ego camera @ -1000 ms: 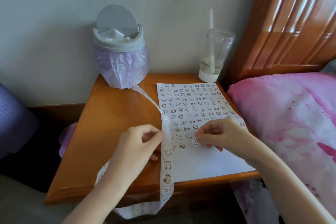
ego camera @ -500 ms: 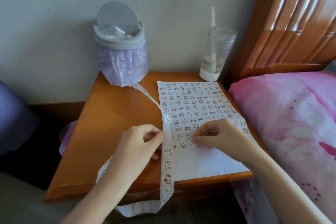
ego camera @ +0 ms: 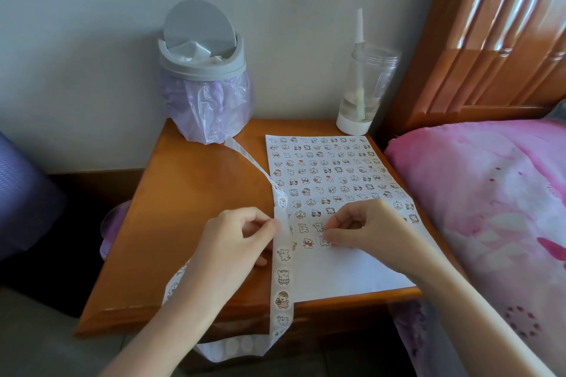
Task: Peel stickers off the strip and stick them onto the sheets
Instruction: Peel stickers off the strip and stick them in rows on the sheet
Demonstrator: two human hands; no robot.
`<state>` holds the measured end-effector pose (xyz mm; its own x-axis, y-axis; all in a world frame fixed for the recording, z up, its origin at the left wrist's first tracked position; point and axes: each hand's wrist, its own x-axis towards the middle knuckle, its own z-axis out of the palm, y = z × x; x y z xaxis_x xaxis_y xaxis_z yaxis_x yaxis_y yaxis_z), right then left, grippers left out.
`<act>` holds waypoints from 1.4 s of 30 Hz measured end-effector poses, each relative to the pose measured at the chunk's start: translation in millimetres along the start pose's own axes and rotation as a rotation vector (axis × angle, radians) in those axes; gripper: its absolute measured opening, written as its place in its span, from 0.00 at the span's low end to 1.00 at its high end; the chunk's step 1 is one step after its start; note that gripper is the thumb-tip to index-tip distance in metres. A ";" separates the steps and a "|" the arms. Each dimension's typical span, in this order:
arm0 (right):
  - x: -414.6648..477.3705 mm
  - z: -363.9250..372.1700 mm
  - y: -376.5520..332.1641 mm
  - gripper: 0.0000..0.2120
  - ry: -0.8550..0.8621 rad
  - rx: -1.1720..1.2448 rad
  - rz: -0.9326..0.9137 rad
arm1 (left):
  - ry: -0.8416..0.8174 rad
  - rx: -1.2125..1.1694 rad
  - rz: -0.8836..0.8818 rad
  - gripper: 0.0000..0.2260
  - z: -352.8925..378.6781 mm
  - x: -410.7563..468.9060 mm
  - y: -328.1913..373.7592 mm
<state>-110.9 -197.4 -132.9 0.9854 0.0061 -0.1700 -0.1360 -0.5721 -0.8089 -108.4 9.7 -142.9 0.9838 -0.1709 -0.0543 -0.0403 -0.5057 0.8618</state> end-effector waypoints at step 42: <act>6.6 6.4 16.7 0.15 0.011 -0.095 -0.065 | 0.016 0.034 0.005 0.07 -0.1 -2.3 3.5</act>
<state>-107.4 -201.6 -151.1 0.9930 0.0367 -0.1124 -0.0623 -0.6456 -0.7611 -110.8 8.4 -139.8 0.9862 -0.1604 -0.0421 -0.0508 -0.5338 0.8441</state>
